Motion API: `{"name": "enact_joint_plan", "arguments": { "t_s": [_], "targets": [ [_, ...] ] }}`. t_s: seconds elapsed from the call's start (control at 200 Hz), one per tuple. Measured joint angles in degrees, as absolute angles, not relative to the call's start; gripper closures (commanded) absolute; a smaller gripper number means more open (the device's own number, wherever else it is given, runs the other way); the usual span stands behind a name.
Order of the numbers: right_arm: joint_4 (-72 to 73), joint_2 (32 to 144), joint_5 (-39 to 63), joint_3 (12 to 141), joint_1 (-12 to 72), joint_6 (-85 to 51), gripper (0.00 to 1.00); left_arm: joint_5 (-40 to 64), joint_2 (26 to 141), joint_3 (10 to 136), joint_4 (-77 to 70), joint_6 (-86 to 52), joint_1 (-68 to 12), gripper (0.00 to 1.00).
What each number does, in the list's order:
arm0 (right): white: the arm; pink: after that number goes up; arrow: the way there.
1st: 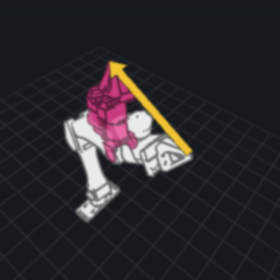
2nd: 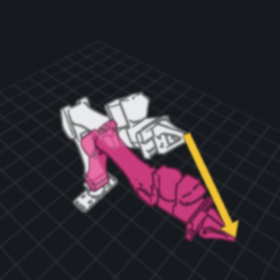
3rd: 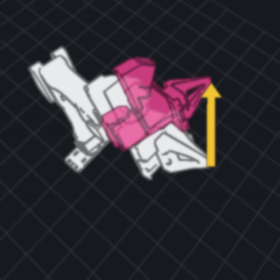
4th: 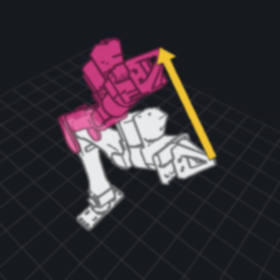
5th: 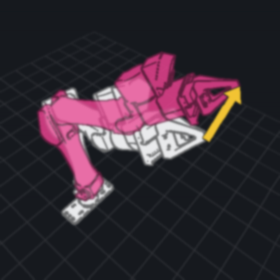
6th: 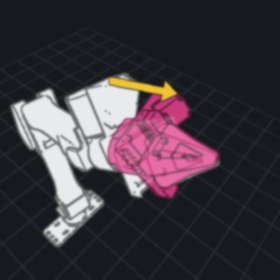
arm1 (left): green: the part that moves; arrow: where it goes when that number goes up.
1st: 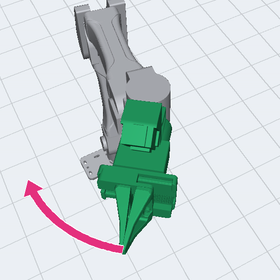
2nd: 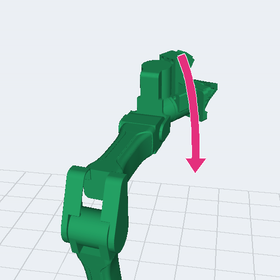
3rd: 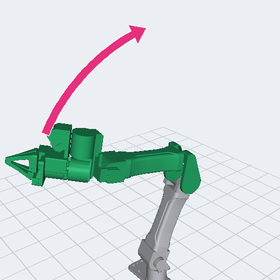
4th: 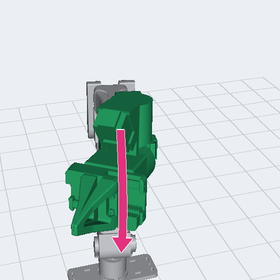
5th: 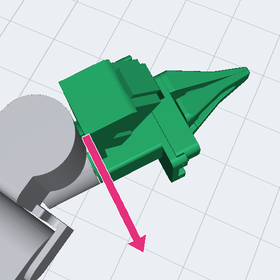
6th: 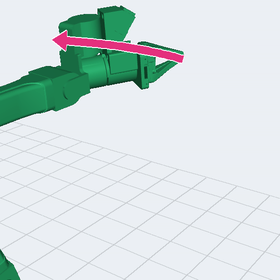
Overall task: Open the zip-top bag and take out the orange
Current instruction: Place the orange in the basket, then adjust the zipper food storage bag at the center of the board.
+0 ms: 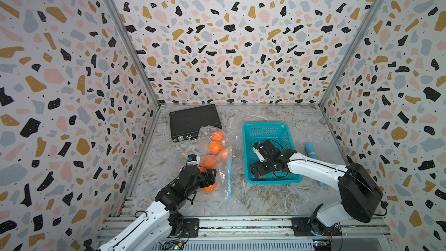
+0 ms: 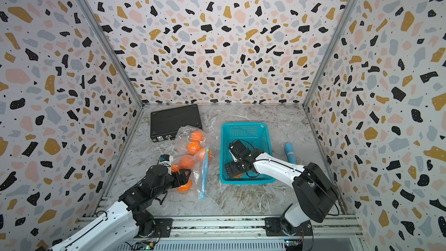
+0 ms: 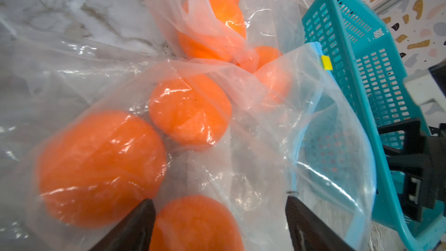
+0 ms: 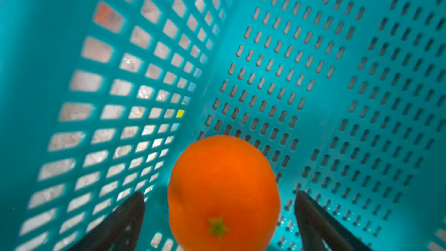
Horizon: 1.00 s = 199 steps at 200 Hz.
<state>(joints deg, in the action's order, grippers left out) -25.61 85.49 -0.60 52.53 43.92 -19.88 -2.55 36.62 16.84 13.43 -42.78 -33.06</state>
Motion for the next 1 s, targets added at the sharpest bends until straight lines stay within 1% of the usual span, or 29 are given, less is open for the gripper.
{"name": "enact_joint_plan", "arguments": {
  "t_s": [0.055,0.13,0.15,0.185,0.27,0.305,0.335,0.385,0.421,0.431,0.511,0.591,0.821,0.996],
  "targets": [
    [-26.09,84.58,-0.91,53.23,43.94,-19.55,0.03,-3.51,36.23,16.84,13.47,-42.68,-33.06,0.24],
    [-25.98,82.56,-1.32,53.67,44.42,-18.83,0.15,-5.23,36.03,16.84,13.61,-42.63,-33.06,0.38],
    [-25.85,81.78,-1.45,53.71,44.75,-18.57,0.19,-5.56,36.16,16.82,13.61,-42.65,-33.04,0.41],
    [-25.47,80.40,-1.83,53.74,45.43,-17.87,0.23,-6.20,36.53,16.75,13.58,-42.68,-33.01,0.42],
    [-24.23,77.73,-1.10,54.76,48.18,-16.19,0.30,-7.29,37.85,16.16,12.91,-42.70,-32.77,0.56],
    [-23.53,77.43,-0.30,55.81,49.32,-15.35,0.33,-7.70,38.46,15.86,12.75,-42.72,-32.69,0.66],
    [-23.07,77.49,0.45,56.86,50.04,-15.07,0.36,-7.99,39.00,15.57,12.69,-42.63,-32.64,0.77],
    [-22.13,78.48,1.93,59.16,51.40,-14.15,0.43,-8.49,39.79,14.96,12.43,-42.83,-32.49,0.84],
    [-21.45,79.59,3.29,60.77,52.14,-13.74,0.46,-8.95,39.86,14.70,11.99,-42.89,-32.36,0.98],
    [-21.28,79.96,3.55,61.23,52.25,-13.65,0.47,-9.02,39.86,14.70,11.99,-42.78,-32.34,1.00],
    [-19.84,83.81,5.74,64.31,53.28,-12.71,0.53,-9.80,40.14,14.57,11.94,-43.13,-32.05,1.00],
    [-19.07,87.83,7.01,66.17,53.76,-12.10,0.56,-10.48,40.62,14.20,11.29,-43.48,-31.90,1.00],
    [-17.78,94.17,10.92,66.81,53.82,-11.25,0.60,-11.07,40.80,12.64,8.40,-44.73,-31.88,1.00],
    [-15.31,98.72,15.14,69.65,53.82,-11.25,0.61,-11.07,41.21,12.25,7.18,-45.23,-31.86,1.00]
  ]
}}
